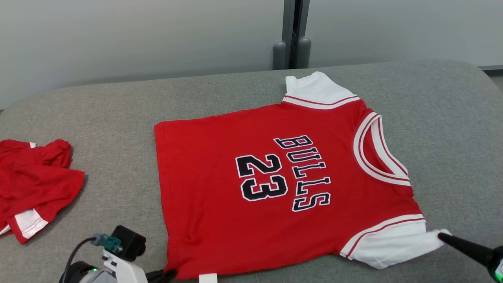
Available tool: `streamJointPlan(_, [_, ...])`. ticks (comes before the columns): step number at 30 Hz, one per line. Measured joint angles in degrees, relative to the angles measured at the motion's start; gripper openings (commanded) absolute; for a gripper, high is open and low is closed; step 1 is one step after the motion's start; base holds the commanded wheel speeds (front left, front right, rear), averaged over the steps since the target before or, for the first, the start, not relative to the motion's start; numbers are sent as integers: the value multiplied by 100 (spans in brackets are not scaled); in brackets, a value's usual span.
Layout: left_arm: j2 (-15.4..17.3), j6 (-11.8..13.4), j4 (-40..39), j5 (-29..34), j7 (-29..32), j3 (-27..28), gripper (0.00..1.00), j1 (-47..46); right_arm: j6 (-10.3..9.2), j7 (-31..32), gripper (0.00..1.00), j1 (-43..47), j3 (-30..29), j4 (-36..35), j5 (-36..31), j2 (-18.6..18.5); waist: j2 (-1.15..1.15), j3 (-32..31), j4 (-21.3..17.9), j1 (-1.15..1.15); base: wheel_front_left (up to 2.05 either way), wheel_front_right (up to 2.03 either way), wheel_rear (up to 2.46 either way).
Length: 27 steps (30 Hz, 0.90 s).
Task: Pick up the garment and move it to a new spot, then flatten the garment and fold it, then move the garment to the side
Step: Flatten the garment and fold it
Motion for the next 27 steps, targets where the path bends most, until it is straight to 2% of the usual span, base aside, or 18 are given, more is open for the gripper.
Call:
streamJointPlan(2, [-1,82,-11,-153,78,129,0,-99,0,-104,0,-256,66,-4,67,-68,0,76,9,0,0,0,0])
streamJointPlan(7, [-80,92,-98,-625,426,310,0,-330,0,-302,0,-975,309,151,193,-145,0,332,45,0,0,0,0])
streamJointPlan(12, [-175,188,-98,-959,584,555,0,-590,0,-485,0,-1730,648,510,224,-94,0,580,100,0,0,0,0])
streamJointPlan(19, [-391,412,37,-1386,600,879,0,-767,0,-683,0,-2649,1090,1117,194,203,0,816,193,0,0,0,0])
streamJointPlan(27, [-667,417,240,-1491,519,1009,0,-1050,0,-914,0,-3366,1502,1553,113,539,0,1053,275,0,0,0,0])
